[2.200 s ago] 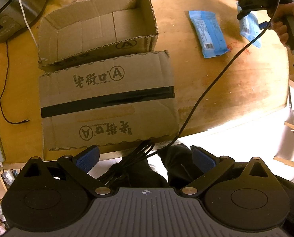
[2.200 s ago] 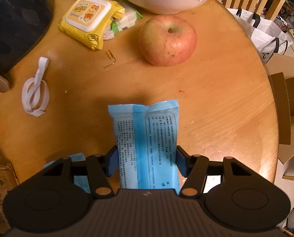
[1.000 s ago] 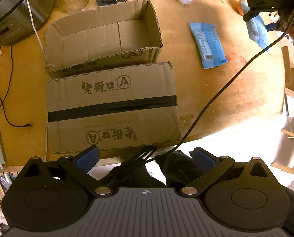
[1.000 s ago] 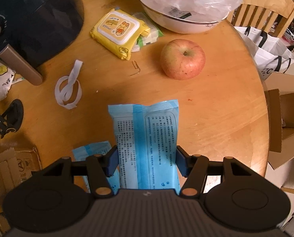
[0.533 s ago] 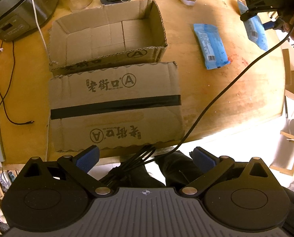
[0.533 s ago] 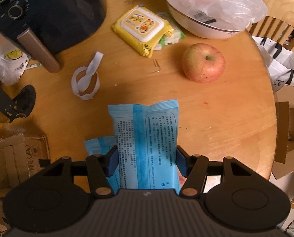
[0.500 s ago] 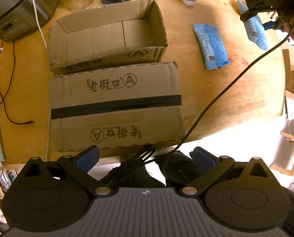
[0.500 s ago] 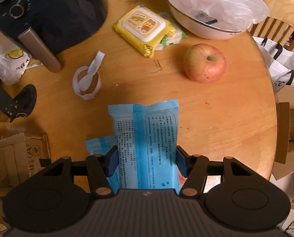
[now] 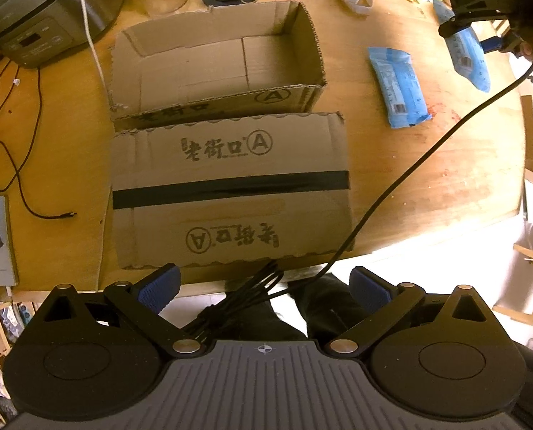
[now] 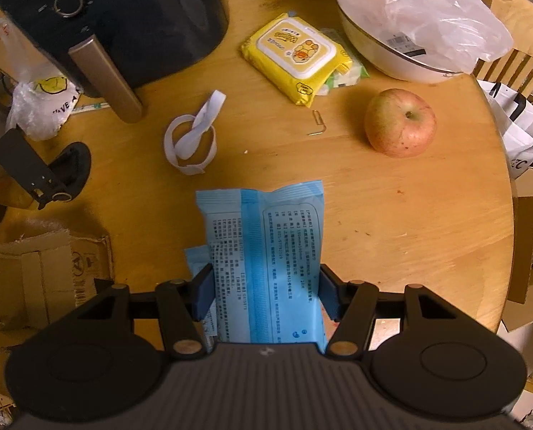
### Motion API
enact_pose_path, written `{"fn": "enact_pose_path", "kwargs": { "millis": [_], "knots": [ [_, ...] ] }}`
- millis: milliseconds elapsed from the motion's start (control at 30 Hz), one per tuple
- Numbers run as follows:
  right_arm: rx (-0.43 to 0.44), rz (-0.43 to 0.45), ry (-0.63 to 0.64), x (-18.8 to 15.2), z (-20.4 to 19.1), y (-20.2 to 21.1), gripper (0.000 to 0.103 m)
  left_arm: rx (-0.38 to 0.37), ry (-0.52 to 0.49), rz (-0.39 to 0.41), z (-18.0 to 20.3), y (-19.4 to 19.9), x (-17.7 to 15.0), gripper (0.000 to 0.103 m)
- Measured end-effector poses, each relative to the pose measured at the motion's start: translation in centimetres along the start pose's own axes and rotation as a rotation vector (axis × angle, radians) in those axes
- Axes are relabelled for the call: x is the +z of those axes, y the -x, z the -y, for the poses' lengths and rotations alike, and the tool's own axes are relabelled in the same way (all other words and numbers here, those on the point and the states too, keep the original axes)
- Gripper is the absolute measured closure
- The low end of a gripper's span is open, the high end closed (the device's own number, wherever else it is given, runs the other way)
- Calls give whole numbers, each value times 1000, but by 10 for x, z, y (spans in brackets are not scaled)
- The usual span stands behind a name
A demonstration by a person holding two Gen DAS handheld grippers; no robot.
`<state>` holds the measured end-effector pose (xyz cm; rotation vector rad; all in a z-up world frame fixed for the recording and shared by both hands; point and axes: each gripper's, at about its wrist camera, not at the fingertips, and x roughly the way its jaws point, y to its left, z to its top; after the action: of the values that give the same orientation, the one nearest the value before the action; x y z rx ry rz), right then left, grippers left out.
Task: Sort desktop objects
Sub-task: 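Carry the held blue packet toward the open cardboard box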
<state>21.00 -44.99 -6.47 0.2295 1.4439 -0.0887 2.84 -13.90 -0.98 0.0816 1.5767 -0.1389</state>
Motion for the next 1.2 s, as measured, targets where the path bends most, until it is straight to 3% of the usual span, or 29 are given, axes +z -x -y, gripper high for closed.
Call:
{"fn": "enact_pose_path", "kwargs": {
  "millis": [1200],
  "knots": [
    [29, -8, 70, -12, -67, 4, 46, 36, 63, 51, -51, 11, -11, 0]
  ]
}}
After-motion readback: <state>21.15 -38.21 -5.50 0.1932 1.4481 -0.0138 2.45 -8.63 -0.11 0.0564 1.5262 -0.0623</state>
